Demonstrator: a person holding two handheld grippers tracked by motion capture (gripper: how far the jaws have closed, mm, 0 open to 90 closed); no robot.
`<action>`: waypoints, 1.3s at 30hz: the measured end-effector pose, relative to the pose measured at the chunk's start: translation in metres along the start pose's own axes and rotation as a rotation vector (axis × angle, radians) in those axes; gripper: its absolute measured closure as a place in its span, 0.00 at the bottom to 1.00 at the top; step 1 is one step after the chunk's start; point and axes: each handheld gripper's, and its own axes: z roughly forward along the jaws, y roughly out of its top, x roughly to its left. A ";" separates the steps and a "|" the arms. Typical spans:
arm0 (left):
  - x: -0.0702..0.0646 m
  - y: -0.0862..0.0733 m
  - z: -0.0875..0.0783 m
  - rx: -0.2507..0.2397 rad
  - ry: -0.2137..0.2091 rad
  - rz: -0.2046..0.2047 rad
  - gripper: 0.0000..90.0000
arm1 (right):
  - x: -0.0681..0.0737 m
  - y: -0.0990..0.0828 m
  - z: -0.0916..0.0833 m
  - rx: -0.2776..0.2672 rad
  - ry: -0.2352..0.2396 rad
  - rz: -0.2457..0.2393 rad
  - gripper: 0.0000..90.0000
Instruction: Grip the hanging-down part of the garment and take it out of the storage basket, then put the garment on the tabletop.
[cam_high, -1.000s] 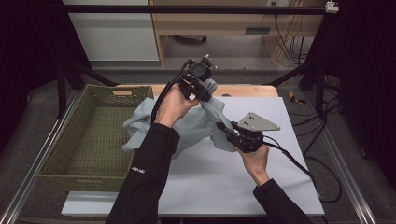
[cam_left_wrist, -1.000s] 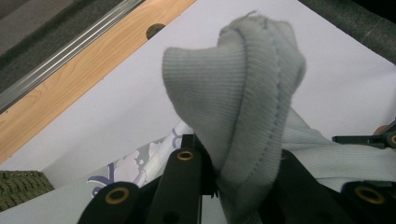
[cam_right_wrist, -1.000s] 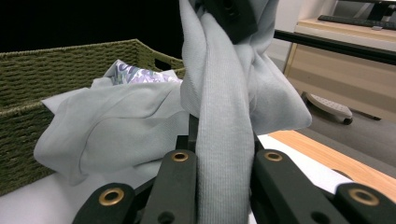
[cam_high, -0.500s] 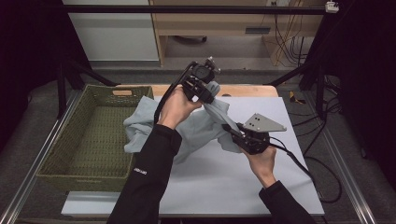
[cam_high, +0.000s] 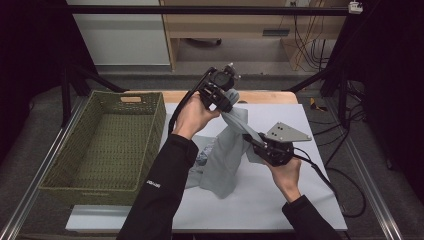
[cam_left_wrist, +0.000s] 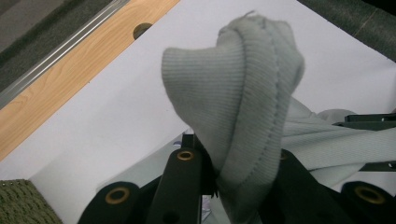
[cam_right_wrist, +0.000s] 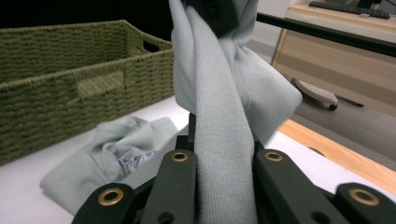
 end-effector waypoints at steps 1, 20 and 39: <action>0.000 -0.001 0.000 -0.006 -0.004 -0.002 0.90 | 0.001 -0.001 0.000 -0.002 0.001 0.017 0.91; -0.001 -0.009 0.011 0.001 0.008 0.031 0.90 | 0.006 -0.032 -0.003 -0.122 -0.030 0.095 0.07; -0.012 -0.037 0.033 -0.030 -0.021 0.084 0.90 | -0.019 -0.063 -0.040 -0.150 -0.060 0.162 0.01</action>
